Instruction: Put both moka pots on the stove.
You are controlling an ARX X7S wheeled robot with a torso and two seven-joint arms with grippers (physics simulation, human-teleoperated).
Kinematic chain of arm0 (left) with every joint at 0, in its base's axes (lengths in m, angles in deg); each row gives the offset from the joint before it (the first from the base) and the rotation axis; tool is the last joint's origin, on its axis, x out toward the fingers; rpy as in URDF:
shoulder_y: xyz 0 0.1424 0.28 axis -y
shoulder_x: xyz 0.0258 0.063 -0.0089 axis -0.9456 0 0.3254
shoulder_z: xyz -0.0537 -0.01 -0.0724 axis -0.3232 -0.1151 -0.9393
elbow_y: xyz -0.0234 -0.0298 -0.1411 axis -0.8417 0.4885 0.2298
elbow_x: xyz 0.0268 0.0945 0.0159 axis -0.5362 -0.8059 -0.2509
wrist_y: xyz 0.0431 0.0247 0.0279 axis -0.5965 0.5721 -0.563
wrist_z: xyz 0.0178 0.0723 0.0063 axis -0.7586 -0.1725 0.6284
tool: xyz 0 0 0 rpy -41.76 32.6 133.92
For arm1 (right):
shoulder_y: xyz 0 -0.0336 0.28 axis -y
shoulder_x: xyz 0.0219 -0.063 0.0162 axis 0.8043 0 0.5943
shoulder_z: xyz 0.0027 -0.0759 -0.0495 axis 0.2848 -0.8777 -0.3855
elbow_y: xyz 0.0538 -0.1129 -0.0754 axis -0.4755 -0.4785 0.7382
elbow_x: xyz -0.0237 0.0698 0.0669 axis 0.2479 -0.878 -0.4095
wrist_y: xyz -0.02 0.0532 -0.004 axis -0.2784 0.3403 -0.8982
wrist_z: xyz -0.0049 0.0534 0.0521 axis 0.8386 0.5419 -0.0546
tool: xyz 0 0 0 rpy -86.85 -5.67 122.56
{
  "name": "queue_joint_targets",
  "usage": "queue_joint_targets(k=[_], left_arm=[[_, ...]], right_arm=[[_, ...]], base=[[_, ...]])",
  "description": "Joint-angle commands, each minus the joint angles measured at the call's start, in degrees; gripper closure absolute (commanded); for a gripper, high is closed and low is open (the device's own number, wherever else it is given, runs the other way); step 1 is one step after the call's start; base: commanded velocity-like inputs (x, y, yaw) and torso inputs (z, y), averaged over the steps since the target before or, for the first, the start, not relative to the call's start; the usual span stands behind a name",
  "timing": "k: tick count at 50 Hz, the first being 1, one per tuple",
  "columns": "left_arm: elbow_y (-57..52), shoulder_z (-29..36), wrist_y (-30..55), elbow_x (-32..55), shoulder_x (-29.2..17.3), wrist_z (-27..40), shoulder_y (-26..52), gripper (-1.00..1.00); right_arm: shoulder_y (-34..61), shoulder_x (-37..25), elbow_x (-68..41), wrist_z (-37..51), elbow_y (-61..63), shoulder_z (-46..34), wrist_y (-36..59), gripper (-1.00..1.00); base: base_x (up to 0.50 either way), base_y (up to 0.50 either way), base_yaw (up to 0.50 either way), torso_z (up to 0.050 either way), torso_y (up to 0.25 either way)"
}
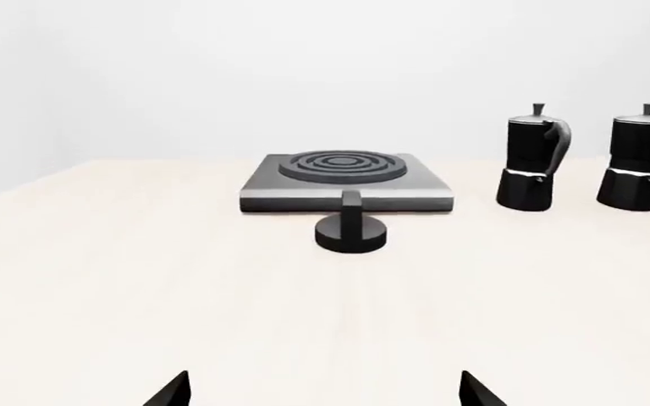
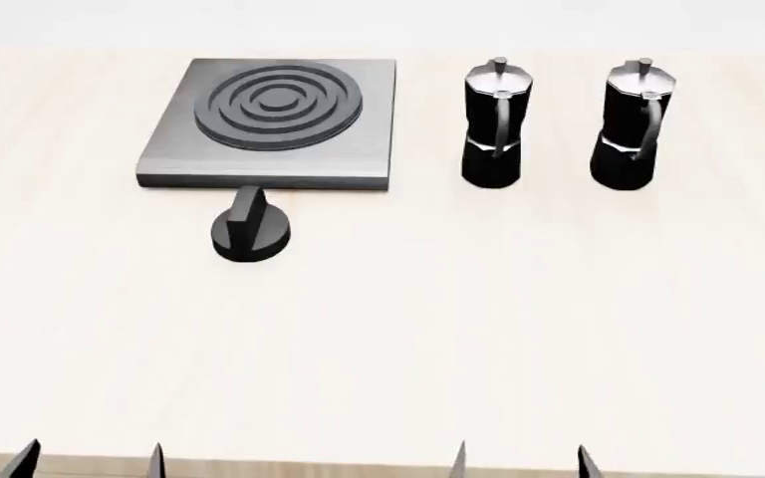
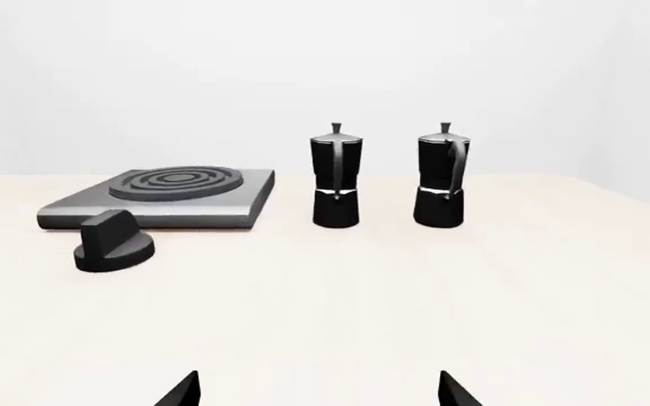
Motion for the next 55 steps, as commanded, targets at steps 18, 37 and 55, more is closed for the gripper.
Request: queue_joint_targets(k=[18, 37, 55], left_arm=[[-30.4, 2.5, 7.3, 0.3, -3.6, 4.5, -9.2, -1.00], [-32.2, 3.8, 6.8, 0.8, -4.9, 5.8, -9.5, -1.00], [-30.9, 4.7, 6.2, 1.2, -5.7, 6.9, -9.2, -1.00]], right_arm=[[-7.4, -3.7, -0.3, 4.3, 31.3, -2.9, 8.3, -1.00], [-8.0, -5.0, -0.8, 6.0, 35.9, -3.8, 8.9, -1.00], [-7.2, -6.0, -1.5, 6.9, 33.0, -3.8, 7.9, -1.00]], base=[[0.00, 0.00, 0.00, 0.000, 0.000], [0.00, 0.00, 0.00, 0.000, 0.000], [0.09, 0.00, 0.00, 0.000, 0.000]])
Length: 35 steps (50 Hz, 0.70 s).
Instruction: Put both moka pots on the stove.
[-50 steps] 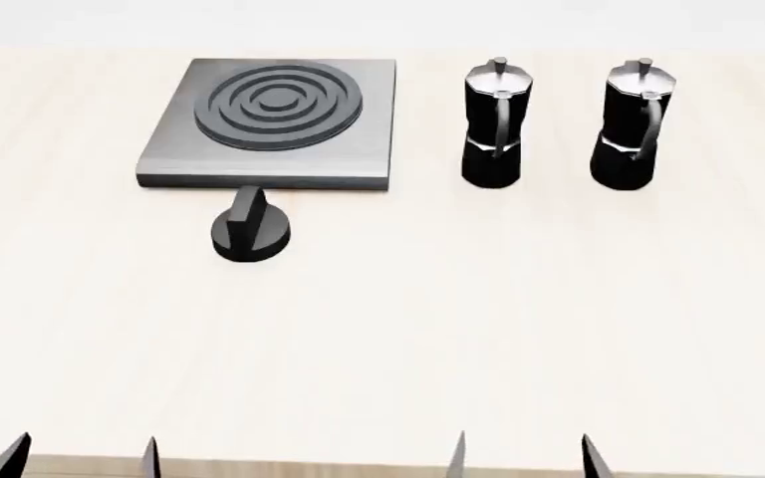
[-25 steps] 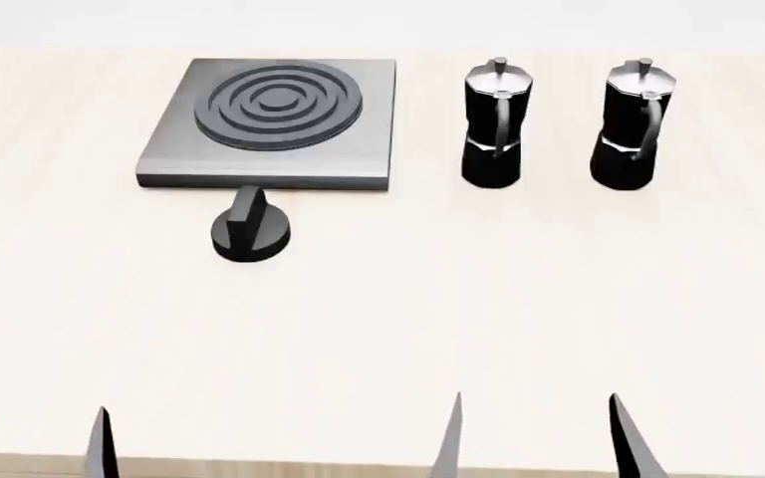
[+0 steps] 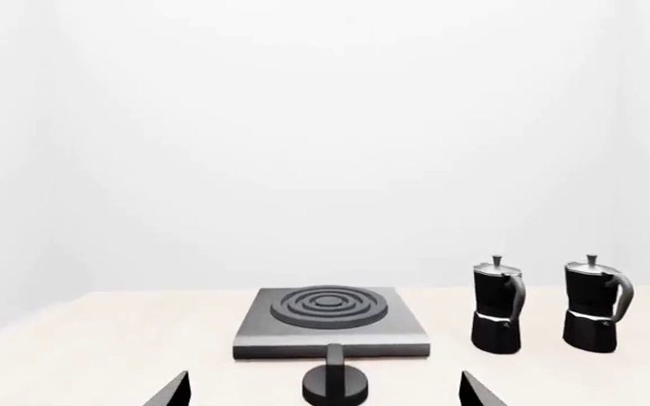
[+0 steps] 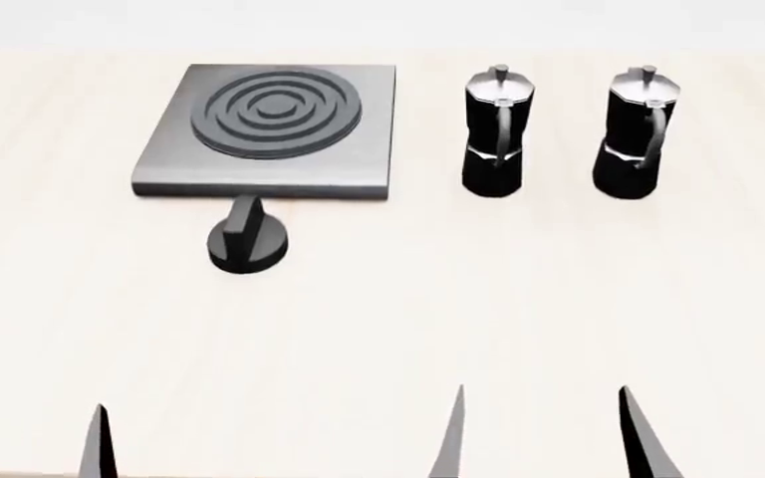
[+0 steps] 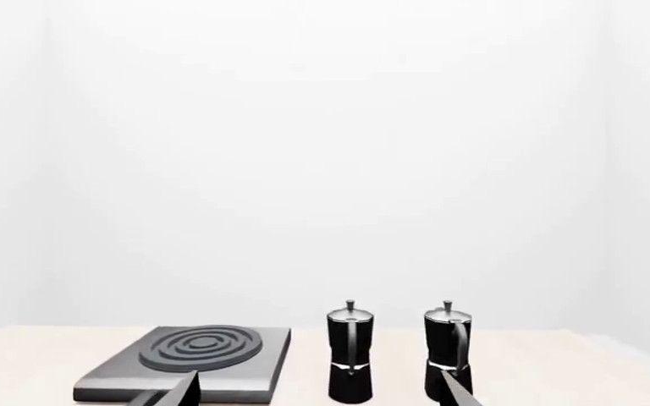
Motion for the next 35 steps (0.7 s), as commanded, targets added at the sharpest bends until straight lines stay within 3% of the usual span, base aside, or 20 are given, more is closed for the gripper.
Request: queue_joint_targets(k=[1, 35], left_arm=[[0.2, 0.6, -0.4, 0.2, -0.6, 0.7, 0.0, -1.00], [0.7, 1.7, -1.1, 1.0, -2.2, 2.3, 0.1, -1.00]], right_arm=[[0.4, -0.7, -0.4, 0.7, -0.9, -0.1, -0.3, -1.00], [0.3, -2.2, 0.2, 2.5, -1.3, -1.9, -0.9, -1.00]], base=[[0.11, 0.00, 0.00, 0.000, 0.000], [0.11, 0.00, 0.00, 0.000, 0.000]])
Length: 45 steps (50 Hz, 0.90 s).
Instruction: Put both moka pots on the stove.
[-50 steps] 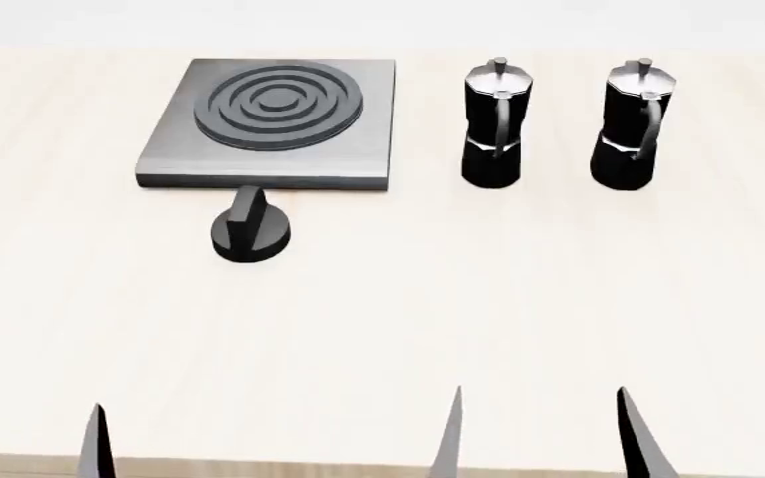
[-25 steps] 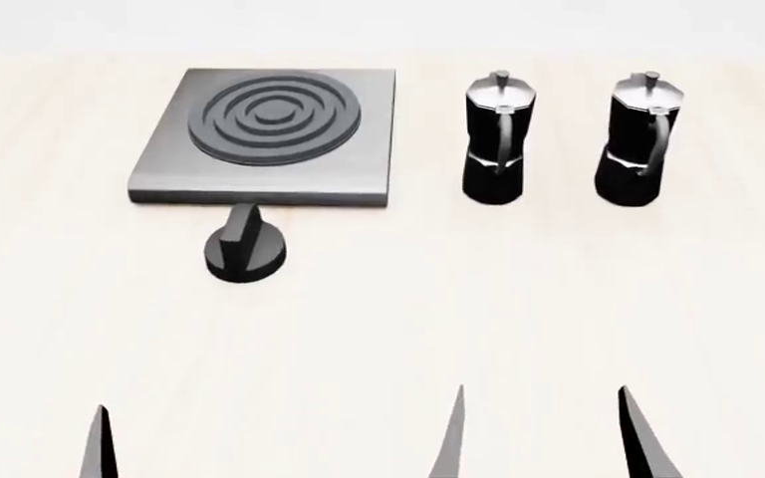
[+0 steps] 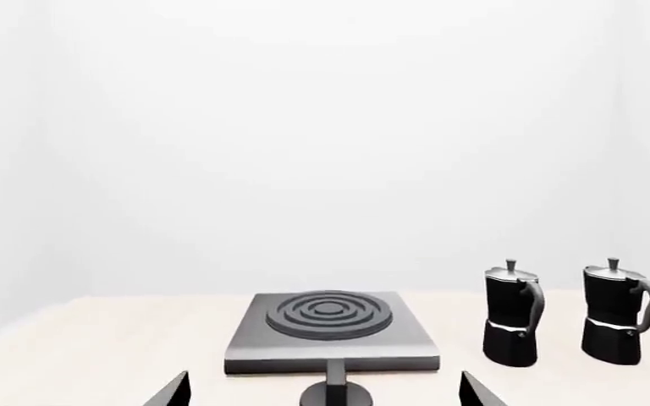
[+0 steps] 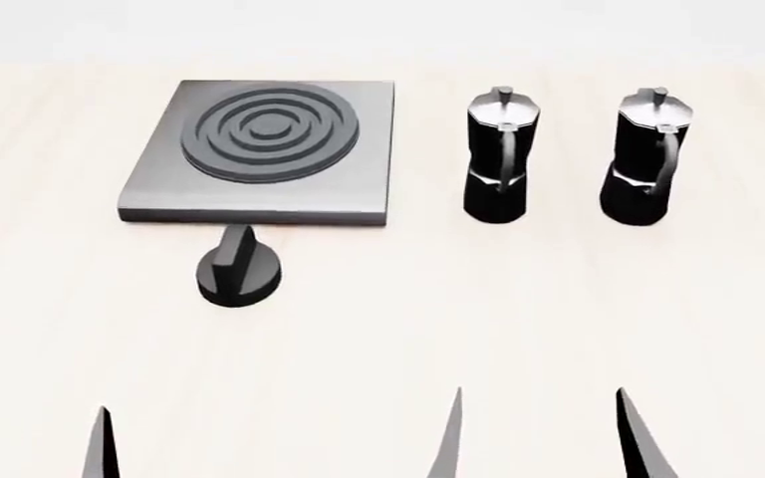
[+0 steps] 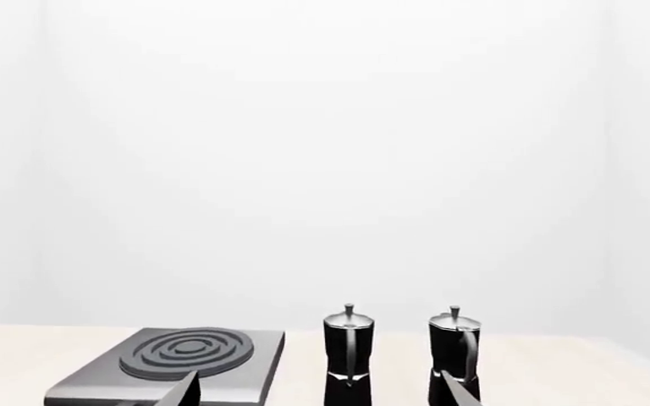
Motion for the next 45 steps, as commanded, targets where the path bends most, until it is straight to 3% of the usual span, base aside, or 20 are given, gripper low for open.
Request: queue_joint_targets(k=[1, 45], left_arm=[[-0.3, 0.4, 0.0, 0.2, -0.6, 0.5, 0.0, -1.00], [-0.4, 2.0, 1.0, 0.8, -2.1, 2.4, 0.7, -1.00]], right_arm=[[0.1, -0.5, -0.1, 0.5, 0.1, -0.4, 0.1, -1.00], [0.6, -2.0, 0.1, 2.5, -1.0, -1.8, -0.5, -1.00]], base=[[0.15, 0.00, 0.00, 0.000, 0.000], [0.20, 0.00, 0.00, 0.000, 0.000]])
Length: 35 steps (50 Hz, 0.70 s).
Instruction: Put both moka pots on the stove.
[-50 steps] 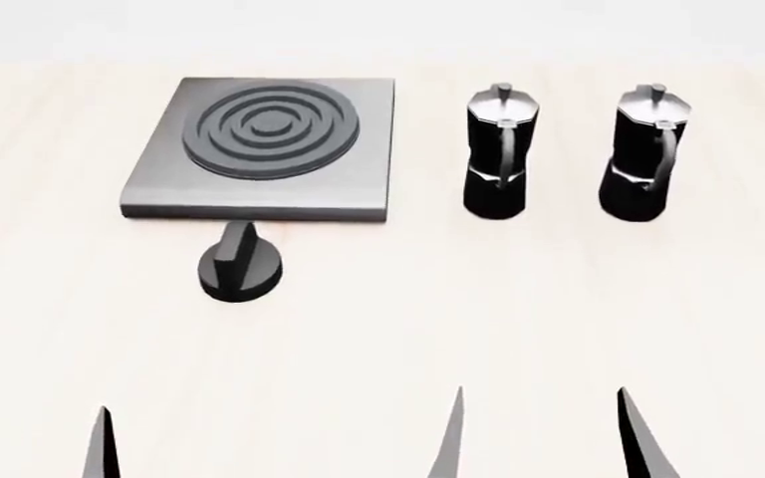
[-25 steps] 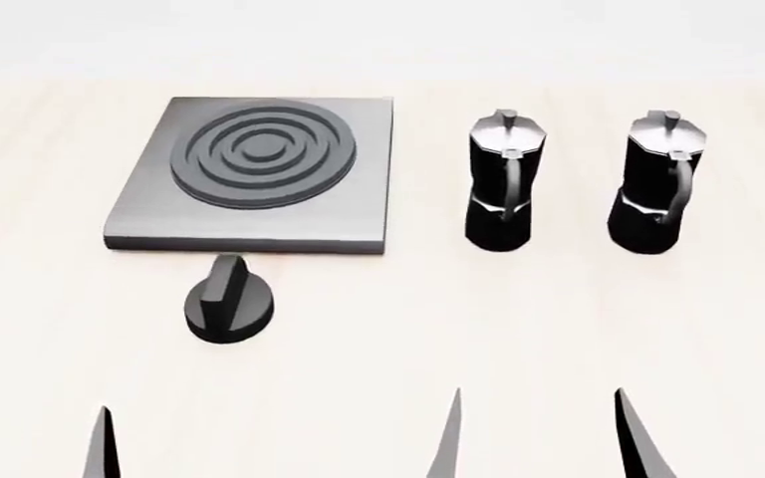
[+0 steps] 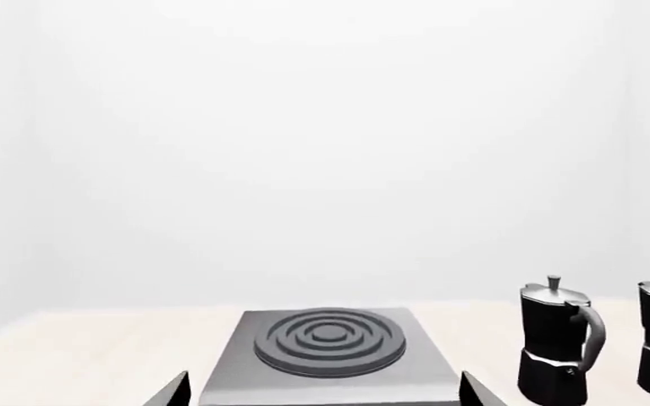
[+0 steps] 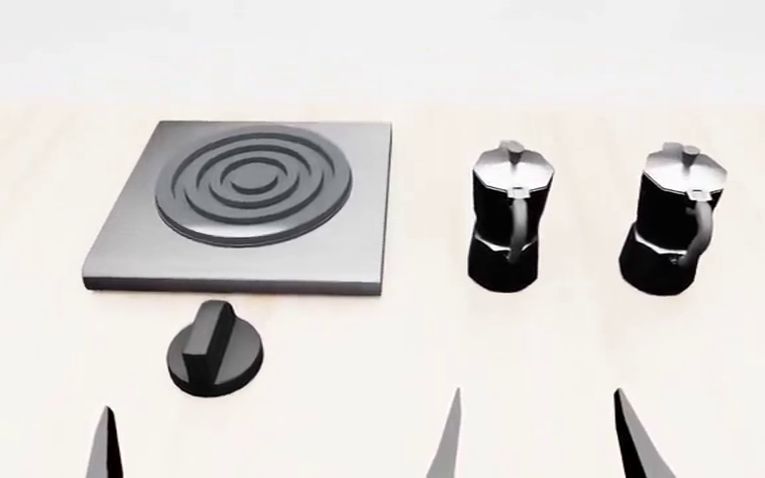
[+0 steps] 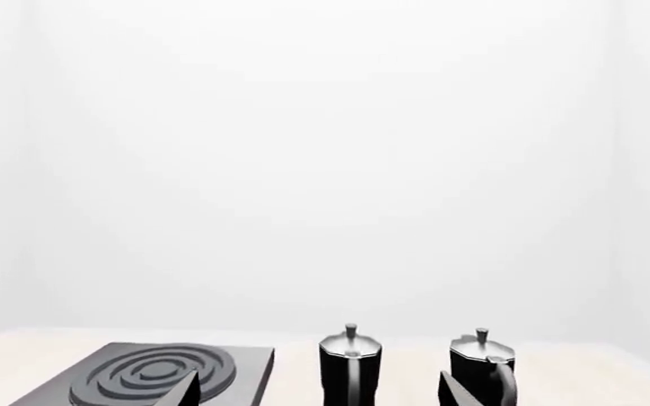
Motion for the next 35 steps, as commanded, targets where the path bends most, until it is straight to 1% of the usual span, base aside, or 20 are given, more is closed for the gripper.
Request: queue_joint_targets(k=[1, 12, 23, 25, 35], left_arm=[[0.1, 0.4, 0.1, 0.2, -0.4, 0.4, 0.2, -1.00], [-0.4, 0.9, 1.0, 0.2, -0.8, 1.0, 0.5, -1.00], [1.8, 1.2, -1.9, 0.7, -1.7, 1.3, 0.4, -1.00], [3.9, 1.4, -3.4, 0.7, -1.6, 1.0, 0.8, -1.00], [1.0, 2.2, -0.9, 0.8, -2.1, 2.2, 0.7, -1.00]], right_arm=[[0.1, -0.4, 0.1, 0.5, -0.1, -0.4, -0.1, -1.00], [0.3, -0.8, -0.3, 0.9, -0.4, -0.3, -0.2, -1.00], [0.2, -1.2, -0.6, 1.4, 0.0, -0.3, -0.1, -1.00], [0.4, -1.0, -0.1, 1.4, -1.3, -0.8, -1.0, -1.00], [0.3, -1.3, 0.1, 1.8, -1.5, -1.3, -1.2, -1.00]], base=[[0.21, 0.00, 0.00, 0.000, 0.000], [0.21, 0.00, 0.00, 0.000, 0.000], [0.20, 0.00, 0.00, 0.000, 0.000], [0.21, 0.00, 0.00, 0.000, 0.000], [0.21, 0.00, 0.00, 0.000, 0.000]])
